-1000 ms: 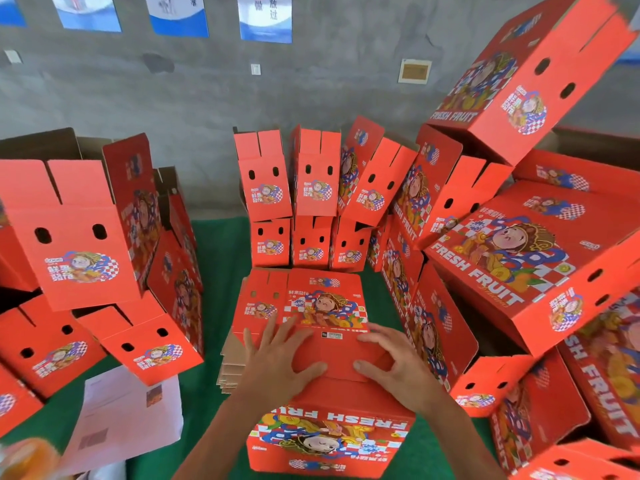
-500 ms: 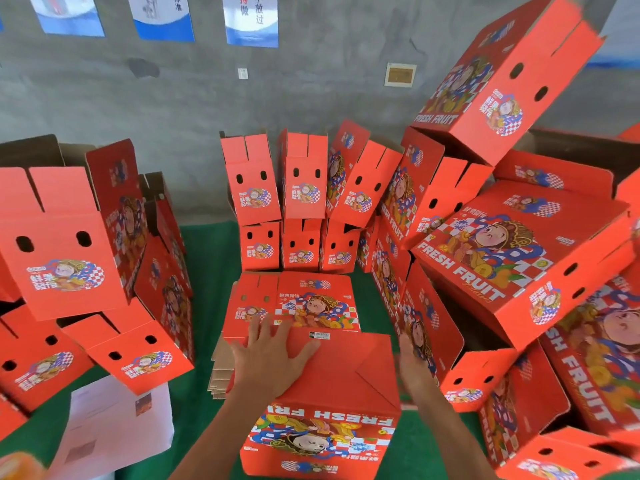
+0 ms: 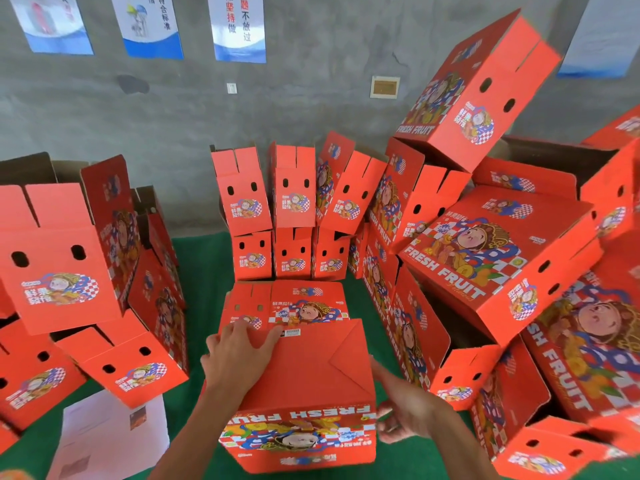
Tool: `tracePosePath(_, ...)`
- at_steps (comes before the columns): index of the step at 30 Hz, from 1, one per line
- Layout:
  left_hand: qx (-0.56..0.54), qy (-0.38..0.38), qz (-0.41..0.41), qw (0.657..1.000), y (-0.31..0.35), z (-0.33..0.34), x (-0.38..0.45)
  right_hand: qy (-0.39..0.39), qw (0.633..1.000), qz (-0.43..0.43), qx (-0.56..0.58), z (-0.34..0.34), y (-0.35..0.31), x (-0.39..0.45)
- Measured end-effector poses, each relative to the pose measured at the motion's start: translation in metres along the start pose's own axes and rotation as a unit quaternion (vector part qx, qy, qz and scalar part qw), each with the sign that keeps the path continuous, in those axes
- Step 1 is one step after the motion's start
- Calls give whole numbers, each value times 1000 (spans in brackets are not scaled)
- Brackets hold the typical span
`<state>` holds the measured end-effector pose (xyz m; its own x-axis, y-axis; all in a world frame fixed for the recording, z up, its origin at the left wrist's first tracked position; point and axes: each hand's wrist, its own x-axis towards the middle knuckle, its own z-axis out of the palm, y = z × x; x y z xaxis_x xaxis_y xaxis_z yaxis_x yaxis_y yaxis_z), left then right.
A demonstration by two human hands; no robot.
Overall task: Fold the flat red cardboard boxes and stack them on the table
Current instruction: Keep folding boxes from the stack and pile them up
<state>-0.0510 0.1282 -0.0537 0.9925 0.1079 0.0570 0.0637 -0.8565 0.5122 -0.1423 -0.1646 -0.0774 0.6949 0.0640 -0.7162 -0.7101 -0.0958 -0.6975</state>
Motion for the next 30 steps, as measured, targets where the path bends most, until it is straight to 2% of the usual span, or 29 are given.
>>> tracePosePath(4, -44, 53, 4, 998, 0, -25, 1, -16, 998, -60, 14, 4, -28, -11)
tracePosePath(7, -129, 95, 18, 987, 1, -46, 9, -7, 989, -140, 35, 6, -57, -23)
tracePosePath(11, -243, 149, 78, 955, 4, -75, 13, 58, 953, -298, 0, 18, -99, -45)
tracePosePath(13, -251, 139, 138, 948, 8, -90, 10, 82, 923, -371, -63, 36, -121, -56)
tracePosePath(15, -236, 110, 217, 941, 11, -104, 6, 146, 869, -446, -160, 61, -143, -63)
tracePosePath(17, -238, 65, 264, 932, 10, -119, 8, 238, 784, -514, -254, 88, -166, -67)
tracePosePath(19, -256, 43, 282, 923, 9, -142, 13, 289, 697, -577, -314, 117, -193, -75)
tracePosePath(22, -291, 113, 325, 893, 4, -190, 25, 300, 605, -653, -343, 166, -244, -96)
tracePosePath(26, -301, 221, 338, 864, -23, -270, 43, 303, 519, -713, -360, 245, -313, -129)
tracePosePath(30, -326, 275, 314, 848, -77, -346, 54, 275, 448, -774, -354, 332, -361, -149)
